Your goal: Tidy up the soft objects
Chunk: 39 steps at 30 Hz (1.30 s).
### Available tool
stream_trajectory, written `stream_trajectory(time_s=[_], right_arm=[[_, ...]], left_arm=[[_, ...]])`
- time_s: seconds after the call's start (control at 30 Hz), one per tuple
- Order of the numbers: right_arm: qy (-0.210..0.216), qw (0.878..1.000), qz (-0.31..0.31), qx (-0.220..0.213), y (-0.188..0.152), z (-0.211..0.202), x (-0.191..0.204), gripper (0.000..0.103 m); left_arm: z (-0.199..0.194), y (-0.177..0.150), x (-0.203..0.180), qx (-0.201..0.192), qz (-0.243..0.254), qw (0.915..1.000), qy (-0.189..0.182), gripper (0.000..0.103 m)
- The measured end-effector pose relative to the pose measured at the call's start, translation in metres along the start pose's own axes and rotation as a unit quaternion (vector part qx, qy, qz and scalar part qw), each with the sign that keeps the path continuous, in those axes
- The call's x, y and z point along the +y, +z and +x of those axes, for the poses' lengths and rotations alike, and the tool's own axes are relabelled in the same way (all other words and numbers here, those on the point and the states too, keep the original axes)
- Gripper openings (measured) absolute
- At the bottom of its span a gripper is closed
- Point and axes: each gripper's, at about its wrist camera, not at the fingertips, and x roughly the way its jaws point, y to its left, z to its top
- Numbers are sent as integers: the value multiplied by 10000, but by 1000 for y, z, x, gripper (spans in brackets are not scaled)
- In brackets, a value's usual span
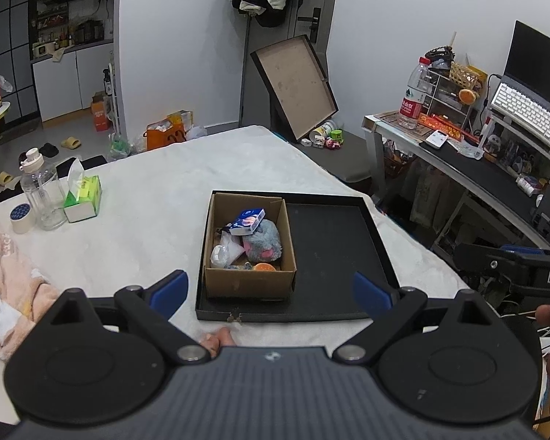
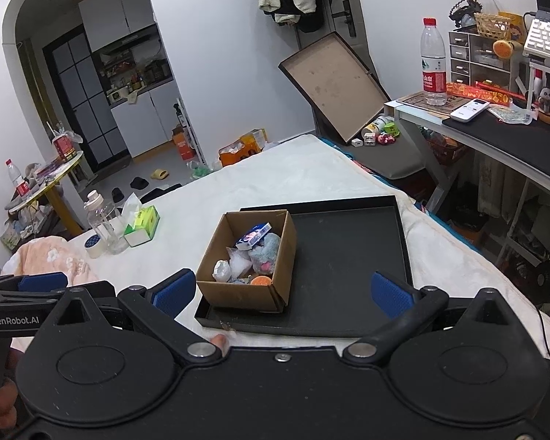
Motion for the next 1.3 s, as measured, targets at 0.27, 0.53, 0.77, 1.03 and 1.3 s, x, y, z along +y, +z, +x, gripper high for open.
stream_trajectory(time_s=[0.27,0.53,0.77,1.03,1.3], right_arm=[[19,10000,-62,69,-4,-1,4,103],[84,9999,-104,108,-5,-1,9,103],[99,9998,-124,132,-6,-1,12,103],[127,9997,-124,155,-4,0,14,103],[142,9997,-110,190,-5,0,13,103]], left_arm=[[-5,-6,5,37,-29,10000,59,96],[-7,-9,8,56,-33,10000,64,96],[-8,-9,8,52,-8,10000,82,96],[-7,-9,8,50,-9,10000,83,96],[-8,-8,9,47,-9,10000,84,96]])
